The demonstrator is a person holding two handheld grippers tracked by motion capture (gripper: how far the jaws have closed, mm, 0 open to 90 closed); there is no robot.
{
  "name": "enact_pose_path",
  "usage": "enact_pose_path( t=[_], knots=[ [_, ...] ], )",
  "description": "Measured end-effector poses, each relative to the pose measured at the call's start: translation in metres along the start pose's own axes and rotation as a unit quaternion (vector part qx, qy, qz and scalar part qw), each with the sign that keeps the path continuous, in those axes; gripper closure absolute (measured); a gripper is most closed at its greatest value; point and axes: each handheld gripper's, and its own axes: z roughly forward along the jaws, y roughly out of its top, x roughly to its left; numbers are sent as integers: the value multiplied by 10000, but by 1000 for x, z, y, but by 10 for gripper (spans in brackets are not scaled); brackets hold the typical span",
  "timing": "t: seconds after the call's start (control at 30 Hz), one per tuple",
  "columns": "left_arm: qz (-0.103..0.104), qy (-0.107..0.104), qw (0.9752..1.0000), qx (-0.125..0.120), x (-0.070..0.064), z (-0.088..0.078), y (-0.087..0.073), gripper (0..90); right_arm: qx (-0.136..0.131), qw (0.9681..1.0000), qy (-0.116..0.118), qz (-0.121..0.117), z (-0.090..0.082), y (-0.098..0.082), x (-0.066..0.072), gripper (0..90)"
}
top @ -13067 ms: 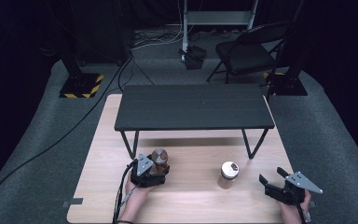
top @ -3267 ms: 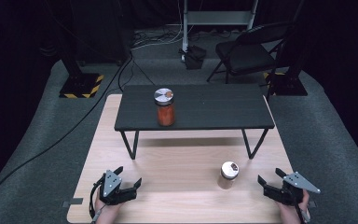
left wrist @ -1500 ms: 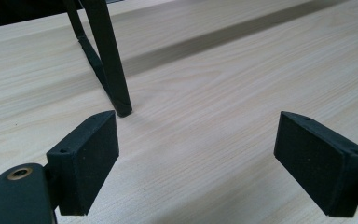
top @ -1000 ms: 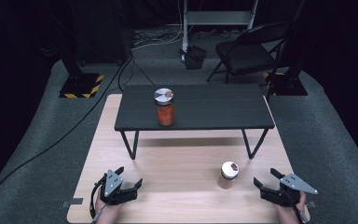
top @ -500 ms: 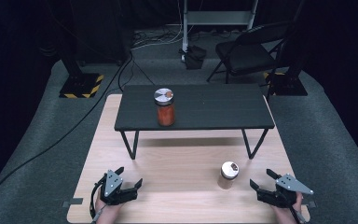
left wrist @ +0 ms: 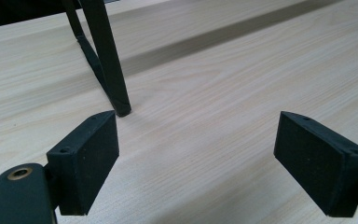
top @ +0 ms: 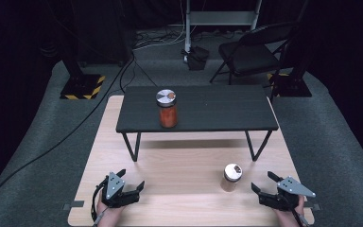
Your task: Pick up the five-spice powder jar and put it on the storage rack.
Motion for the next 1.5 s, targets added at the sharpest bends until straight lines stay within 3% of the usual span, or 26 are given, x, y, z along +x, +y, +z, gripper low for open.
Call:
enact_pose_path(
  t=[1.23, 1.5],
  knots=[
    [-3, -2, 10000, 8, 0, 0, 0, 139, -90, 9996, 227, -142, 2, 0, 3, 162],
    [-7, 2, 10000, 6, 0, 0, 0, 138, -175, 9990, 365, -200, 3, 0, 4, 162]
  ],
)
